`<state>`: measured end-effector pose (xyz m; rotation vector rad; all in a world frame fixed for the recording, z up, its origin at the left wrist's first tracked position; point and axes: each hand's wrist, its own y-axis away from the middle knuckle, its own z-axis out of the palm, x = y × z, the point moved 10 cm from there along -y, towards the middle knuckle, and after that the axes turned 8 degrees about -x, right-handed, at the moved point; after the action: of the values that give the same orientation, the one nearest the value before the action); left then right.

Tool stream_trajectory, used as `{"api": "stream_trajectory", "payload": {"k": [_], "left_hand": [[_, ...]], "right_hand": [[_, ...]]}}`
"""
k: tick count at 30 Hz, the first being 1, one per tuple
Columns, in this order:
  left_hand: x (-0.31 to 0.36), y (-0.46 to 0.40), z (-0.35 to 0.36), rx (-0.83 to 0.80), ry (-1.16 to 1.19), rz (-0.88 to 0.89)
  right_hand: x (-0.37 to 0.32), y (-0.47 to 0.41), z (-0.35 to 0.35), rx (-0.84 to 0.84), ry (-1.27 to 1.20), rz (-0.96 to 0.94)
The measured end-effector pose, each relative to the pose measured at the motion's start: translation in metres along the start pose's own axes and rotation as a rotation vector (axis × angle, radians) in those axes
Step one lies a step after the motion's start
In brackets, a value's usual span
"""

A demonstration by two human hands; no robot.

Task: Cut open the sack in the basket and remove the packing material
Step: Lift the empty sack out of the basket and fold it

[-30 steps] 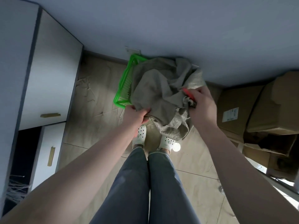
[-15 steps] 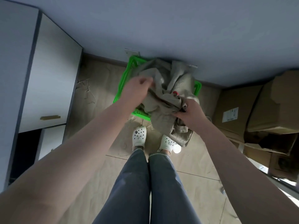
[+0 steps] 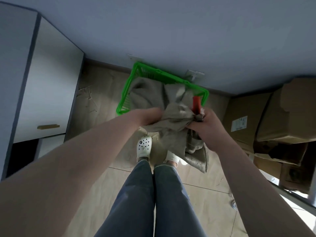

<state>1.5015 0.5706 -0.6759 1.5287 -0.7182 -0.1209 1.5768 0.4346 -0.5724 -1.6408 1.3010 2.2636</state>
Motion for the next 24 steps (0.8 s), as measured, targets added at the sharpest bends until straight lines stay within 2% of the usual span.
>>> {"api": "stream_trajectory", "payload": {"k": [2,4,7,9,12,15,17,19,20,22,24], "left_hand": [[0.001,0.0,-0.023,0.199,0.11,0.052],[0.005,0.004,-0.041,0.306,0.112,0.045],[0.0,0.005,-0.042,0.252,0.315,-0.05],[0.007,0.003,-0.039,0.199,0.227,-0.111],[0.012,-0.005,-0.033,0.107,0.005,-0.144],[0.017,-0.006,-0.056,0.267,-0.002,0.051],[0.021,0.01,-0.073,0.378,0.133,0.19],[0.031,0.028,-0.067,0.321,0.29,0.311],[0.04,0.037,-0.057,0.236,0.35,0.378],[0.056,0.045,-0.029,0.053,0.371,0.465],[0.059,0.047,-0.017,0.002,0.377,0.473]], "right_hand": [[-0.003,0.0,-0.002,0.006,-0.118,-0.016],[-0.005,-0.001,0.006,-0.047,0.006,-0.001],[-0.017,-0.003,0.025,-0.235,0.037,-0.046],[-0.024,-0.002,0.037,-0.348,0.024,-0.057],[-0.017,0.0,0.041,-0.41,0.021,-0.025],[0.006,-0.006,0.017,-0.295,-0.05,0.09],[0.022,-0.015,-0.023,-0.049,0.065,0.139],[0.025,-0.019,-0.05,0.133,0.186,0.146],[0.024,-0.023,-0.05,0.132,0.173,0.129],[0.019,-0.036,-0.031,-0.011,0.184,0.12],[0.014,-0.047,-0.01,-0.129,0.407,0.154]]}}
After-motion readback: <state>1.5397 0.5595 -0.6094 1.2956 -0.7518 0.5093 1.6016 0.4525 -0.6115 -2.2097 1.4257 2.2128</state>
